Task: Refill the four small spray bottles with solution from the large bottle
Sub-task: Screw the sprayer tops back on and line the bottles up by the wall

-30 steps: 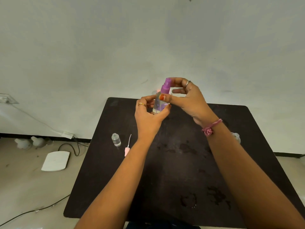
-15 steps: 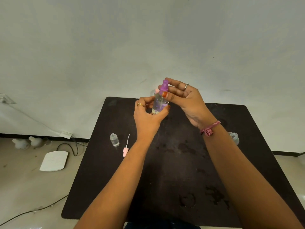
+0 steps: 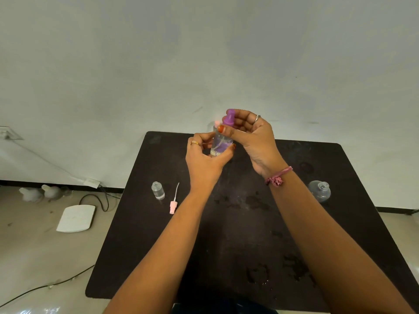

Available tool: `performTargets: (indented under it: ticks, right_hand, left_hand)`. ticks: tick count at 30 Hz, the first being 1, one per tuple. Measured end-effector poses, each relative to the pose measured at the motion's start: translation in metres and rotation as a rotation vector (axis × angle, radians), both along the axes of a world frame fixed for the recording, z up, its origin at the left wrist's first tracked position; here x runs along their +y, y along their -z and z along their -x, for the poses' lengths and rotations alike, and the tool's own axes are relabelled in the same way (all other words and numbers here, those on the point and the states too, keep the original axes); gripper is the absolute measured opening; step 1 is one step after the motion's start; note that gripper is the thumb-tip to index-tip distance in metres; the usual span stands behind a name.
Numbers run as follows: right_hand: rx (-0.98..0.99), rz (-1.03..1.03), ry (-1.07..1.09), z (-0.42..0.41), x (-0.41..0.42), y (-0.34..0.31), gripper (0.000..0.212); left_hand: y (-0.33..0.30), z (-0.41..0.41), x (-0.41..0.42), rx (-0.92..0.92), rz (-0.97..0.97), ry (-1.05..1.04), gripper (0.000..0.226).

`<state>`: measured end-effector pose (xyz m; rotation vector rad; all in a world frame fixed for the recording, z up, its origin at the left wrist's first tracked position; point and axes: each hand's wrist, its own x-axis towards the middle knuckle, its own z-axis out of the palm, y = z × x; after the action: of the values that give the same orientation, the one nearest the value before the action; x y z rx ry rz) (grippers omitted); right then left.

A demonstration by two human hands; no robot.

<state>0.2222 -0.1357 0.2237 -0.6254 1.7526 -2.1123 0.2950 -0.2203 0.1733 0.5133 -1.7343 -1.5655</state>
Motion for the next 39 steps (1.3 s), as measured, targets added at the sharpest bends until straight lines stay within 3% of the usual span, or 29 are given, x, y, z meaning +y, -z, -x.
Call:
performTargets:
  ticks: [5, 9, 13, 18, 21, 32, 39]
  right_hand:
    - [-0.003, -0.042, -0.154, 0.012, 0.005, -0.001, 0.061]
    - [0.028, -0.059, -0.25, 0.015, 0.012, 0.0, 0.039]
    - [0.068, -0.078, -0.261, 0.015, 0.012, -0.003, 0.033]
    - [0.101, -0.087, -0.32, 0.016, 0.013, -0.011, 0.03]
    - [0.106, -0.096, -0.332, 0.016, 0.012, -0.013, 0.029]
    - [0.127, -0.114, -0.134, 0.016, 0.009, -0.017, 0.033]
    - [0.037, -0.059, -0.004, 0.011, 0.002, -0.011, 0.036]
  left_hand:
    - [0.001, 0.0, 0.001, -0.01, -0.018, 0.0, 0.046]
    - [0.001, 0.001, -0.001, -0.015, -0.013, -0.001, 0.047]
    - [0.0, -0.001, -0.004, -0.034, -0.052, 0.069, 0.055]
    - [0.006, -0.008, -0.017, -0.043, -0.386, 0.377, 0.07]
    - [0.007, -0.009, -0.014, -0.054, -0.456, 0.401, 0.065]
    - [-0.005, -0.001, -0.021, -0.221, -0.21, 0.369, 0.057]
    - [-0.005, 0.005, -0.018, -0.235, -0.052, 0.189, 0.058]
